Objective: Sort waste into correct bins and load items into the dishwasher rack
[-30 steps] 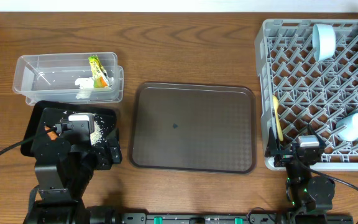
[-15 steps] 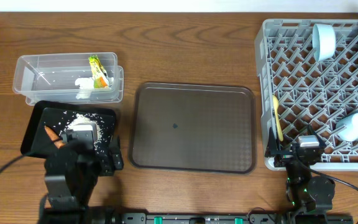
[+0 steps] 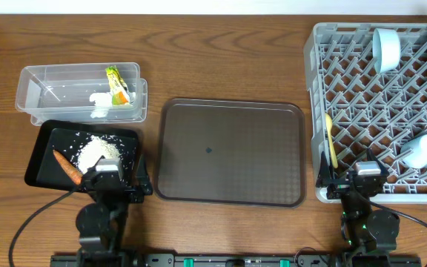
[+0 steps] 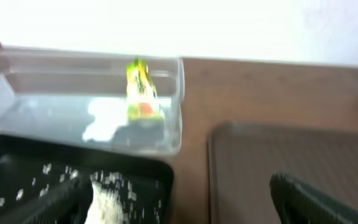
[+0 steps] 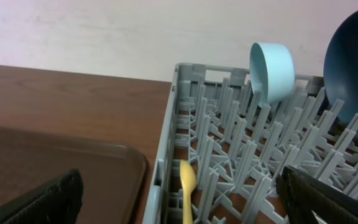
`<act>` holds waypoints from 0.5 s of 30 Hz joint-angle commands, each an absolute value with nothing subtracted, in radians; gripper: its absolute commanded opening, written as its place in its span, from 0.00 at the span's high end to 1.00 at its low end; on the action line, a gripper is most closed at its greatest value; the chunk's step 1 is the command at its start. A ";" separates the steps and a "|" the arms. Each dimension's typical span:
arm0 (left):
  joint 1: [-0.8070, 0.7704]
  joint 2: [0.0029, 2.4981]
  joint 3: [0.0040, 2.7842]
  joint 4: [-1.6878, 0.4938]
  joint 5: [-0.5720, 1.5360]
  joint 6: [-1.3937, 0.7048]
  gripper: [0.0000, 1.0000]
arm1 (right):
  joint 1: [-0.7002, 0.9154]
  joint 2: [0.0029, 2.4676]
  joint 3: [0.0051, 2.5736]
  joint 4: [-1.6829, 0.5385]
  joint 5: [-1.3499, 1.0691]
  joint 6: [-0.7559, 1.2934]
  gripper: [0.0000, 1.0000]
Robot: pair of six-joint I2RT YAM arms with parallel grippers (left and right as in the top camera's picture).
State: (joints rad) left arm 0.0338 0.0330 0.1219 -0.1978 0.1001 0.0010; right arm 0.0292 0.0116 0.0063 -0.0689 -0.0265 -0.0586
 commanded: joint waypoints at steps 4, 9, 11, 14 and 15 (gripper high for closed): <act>0.031 0.002 0.004 -0.022 0.064 0.008 0.07 | 0.026 0.005 0.005 -0.072 -0.032 -0.046 0.01; 0.031 0.002 0.004 -0.067 0.052 -0.001 0.07 | 0.026 0.005 0.005 -0.072 -0.032 -0.046 0.01; 0.031 0.002 0.004 -0.066 0.052 0.000 0.07 | 0.026 0.005 0.005 -0.072 -0.032 -0.046 0.01; 0.031 0.002 0.004 -0.066 0.052 0.000 0.07 | 0.026 0.005 0.005 -0.072 -0.032 -0.046 0.01; 0.031 0.004 0.004 -0.066 0.052 0.000 0.07 | 0.026 0.005 0.005 -0.072 -0.032 -0.046 0.01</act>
